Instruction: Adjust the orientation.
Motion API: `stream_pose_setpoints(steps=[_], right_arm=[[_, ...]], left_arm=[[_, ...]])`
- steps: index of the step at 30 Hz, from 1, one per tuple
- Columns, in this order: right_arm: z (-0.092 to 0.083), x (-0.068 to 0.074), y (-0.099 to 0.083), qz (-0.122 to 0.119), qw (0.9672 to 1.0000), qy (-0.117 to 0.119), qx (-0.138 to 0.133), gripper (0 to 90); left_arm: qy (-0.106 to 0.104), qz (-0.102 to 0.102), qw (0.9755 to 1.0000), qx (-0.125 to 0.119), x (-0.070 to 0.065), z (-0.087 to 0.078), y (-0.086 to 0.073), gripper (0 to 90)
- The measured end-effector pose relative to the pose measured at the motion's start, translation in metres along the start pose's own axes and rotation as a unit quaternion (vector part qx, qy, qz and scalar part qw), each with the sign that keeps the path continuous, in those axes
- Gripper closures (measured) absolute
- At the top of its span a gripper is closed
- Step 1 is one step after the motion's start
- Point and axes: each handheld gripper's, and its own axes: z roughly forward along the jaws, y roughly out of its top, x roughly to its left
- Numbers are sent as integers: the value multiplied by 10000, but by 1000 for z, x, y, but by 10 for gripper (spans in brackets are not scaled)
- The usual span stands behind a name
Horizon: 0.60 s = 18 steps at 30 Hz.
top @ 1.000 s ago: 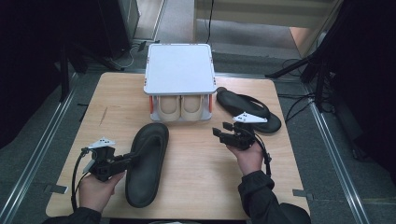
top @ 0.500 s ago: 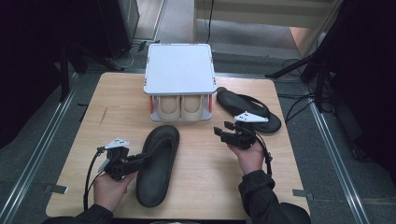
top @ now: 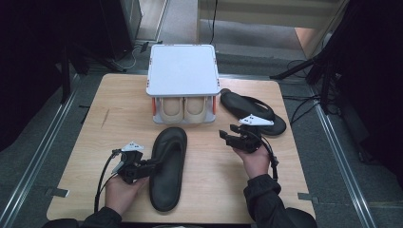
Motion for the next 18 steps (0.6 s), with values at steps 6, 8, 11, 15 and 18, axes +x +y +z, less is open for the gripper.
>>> stream_pose_setpoints(steps=[6, 8, 11, 15, 18], right_arm=[[-2, -3, -1, 13, 10000, -61, 12, 459], [-2, -3, -1, 6, 10000, -75, 15, 460], [-4, -5, -1, 15, 9999, -122, 62, 491], [-7, -9, -2, 1, 9997, -184, 137, 555], [-11, -15, -4, 75, 9997, -184, 154, 625]], left_arm=[[116, 88, 9998, -149, 4, -12, 8, 526], [145, 122, 9997, -178, 6, -15, 10, 515], [189, 191, 9995, -148, 11, -19, 13, 488], [99, 189, 9997, -141, 16, -21, 15, 460], [118, 240, 9996, -94, 21, -23, 17, 451]])
